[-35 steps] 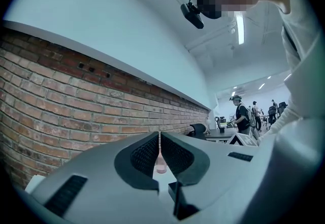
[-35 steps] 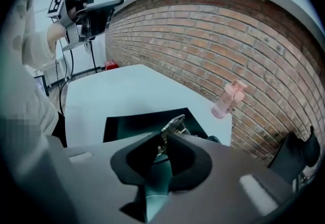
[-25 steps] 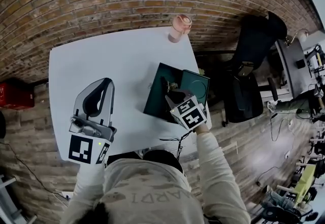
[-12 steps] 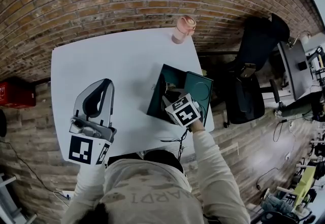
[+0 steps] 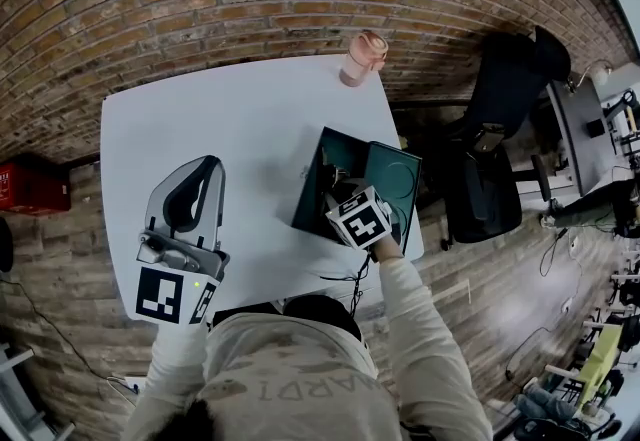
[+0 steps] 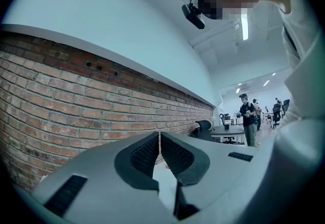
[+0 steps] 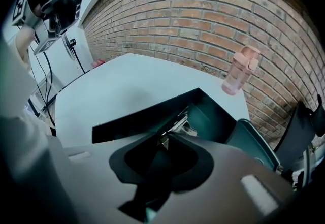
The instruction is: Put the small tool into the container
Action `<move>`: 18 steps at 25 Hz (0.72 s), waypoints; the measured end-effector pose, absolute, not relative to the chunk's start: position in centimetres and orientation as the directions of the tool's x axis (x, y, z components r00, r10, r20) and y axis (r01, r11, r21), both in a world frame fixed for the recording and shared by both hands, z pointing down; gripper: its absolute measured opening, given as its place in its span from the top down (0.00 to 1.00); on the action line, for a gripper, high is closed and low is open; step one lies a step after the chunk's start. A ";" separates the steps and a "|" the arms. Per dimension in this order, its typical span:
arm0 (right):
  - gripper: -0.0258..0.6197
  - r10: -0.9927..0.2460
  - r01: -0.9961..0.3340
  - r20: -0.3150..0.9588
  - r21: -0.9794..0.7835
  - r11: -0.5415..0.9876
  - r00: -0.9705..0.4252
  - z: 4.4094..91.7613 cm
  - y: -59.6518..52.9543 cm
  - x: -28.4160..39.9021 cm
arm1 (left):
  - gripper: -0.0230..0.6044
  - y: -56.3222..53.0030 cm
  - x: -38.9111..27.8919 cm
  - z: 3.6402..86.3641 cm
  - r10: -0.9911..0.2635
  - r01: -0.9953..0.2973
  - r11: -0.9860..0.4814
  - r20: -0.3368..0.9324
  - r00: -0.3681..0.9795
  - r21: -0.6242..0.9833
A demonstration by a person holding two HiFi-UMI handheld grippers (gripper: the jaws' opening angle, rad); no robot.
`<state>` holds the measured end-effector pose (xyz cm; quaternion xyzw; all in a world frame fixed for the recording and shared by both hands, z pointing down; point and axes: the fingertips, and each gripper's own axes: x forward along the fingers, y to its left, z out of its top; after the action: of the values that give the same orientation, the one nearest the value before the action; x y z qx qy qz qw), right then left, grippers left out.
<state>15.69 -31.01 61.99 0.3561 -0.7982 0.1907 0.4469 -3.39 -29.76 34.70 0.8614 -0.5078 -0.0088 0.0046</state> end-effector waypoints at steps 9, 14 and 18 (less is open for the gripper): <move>0.80 -0.440 -0.764 0.849 0.069 0.642 -0.294 62.0 -31.1 16.8 | 0.94 -30.1 -3.6 34.7 -0.865 -0.865 -0.502 -0.009 0.502 0.020; 0.78 -0.483 -0.811 0.835 0.080 0.579 -0.263 61.3 -31.1 17.9 | 0.94 -30.2 -3.6 34.9 -0.852 -0.851 -0.524 -0.007 0.524 0.018; 0.79 -0.539 -0.842 0.795 0.069 0.535 -0.278 59.7 -31.0 18.1 | 0.94 -30.2 -3.3 34.8 -0.835 -0.835 -0.550 -0.007 0.550 0.018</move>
<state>18.08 -31.02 59.70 0.4445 -0.7770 0.1871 0.4046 -3.27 -30.18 34.82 0.8804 -0.4741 -0.0076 0.0063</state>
